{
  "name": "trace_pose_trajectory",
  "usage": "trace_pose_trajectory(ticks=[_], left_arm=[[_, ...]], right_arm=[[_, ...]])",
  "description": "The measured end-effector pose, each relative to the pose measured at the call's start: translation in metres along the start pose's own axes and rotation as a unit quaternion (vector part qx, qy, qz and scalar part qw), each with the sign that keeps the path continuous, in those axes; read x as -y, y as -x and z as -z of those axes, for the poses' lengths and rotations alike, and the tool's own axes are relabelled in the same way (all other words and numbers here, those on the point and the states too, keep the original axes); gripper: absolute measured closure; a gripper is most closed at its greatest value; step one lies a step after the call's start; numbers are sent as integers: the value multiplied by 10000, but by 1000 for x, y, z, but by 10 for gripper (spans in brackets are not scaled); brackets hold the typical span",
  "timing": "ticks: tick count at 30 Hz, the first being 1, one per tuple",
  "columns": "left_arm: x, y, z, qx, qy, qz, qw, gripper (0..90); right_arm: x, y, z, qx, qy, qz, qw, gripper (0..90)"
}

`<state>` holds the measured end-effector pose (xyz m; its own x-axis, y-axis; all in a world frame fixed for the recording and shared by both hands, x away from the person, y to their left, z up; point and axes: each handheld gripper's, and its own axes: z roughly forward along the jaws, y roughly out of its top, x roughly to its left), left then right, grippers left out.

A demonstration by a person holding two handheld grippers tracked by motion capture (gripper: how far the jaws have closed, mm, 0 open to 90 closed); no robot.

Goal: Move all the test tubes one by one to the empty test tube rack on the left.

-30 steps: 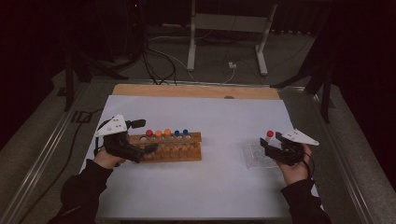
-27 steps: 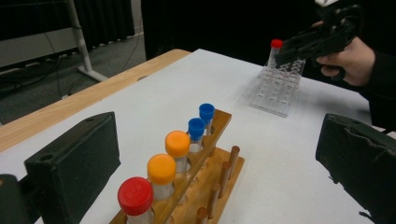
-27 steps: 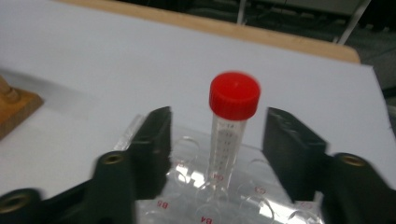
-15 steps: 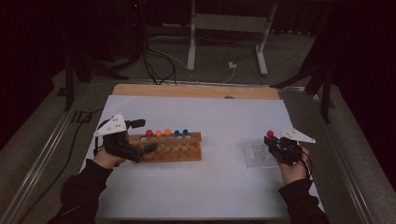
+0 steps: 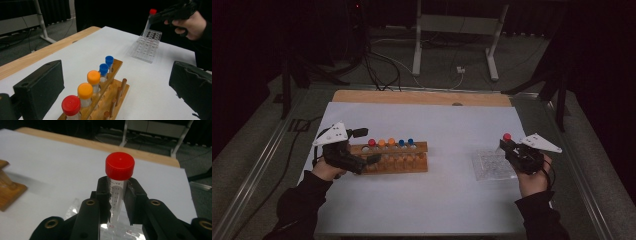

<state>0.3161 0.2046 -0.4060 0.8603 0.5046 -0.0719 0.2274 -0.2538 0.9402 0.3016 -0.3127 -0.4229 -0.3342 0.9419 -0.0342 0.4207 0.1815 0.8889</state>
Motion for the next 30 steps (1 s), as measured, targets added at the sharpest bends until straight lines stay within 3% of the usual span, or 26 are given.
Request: trace_pose_trajectory(ticks=[7,14,18,24,30], left_arm=[[-1,3,-2,36,-18,-6,10000,6],[-4,9,-6,153,-11,-42,9999,6],[-8,16,-8,200,-40,-77,9998,6],[-13,29,-16,412,-53,-97,9991,6],[-16,45,-27,655,-75,-160,9977,7]], right_arm=[[-13,-12,16,-179,344,147,9991,747],[-20,-39,19,-634,427,409,9962,747],[-20,-57,17,-1015,394,514,9927,747],[-18,-87,13,-1627,286,698,9838,747],[-12,-118,5,-2175,39,1010,9708,747]])
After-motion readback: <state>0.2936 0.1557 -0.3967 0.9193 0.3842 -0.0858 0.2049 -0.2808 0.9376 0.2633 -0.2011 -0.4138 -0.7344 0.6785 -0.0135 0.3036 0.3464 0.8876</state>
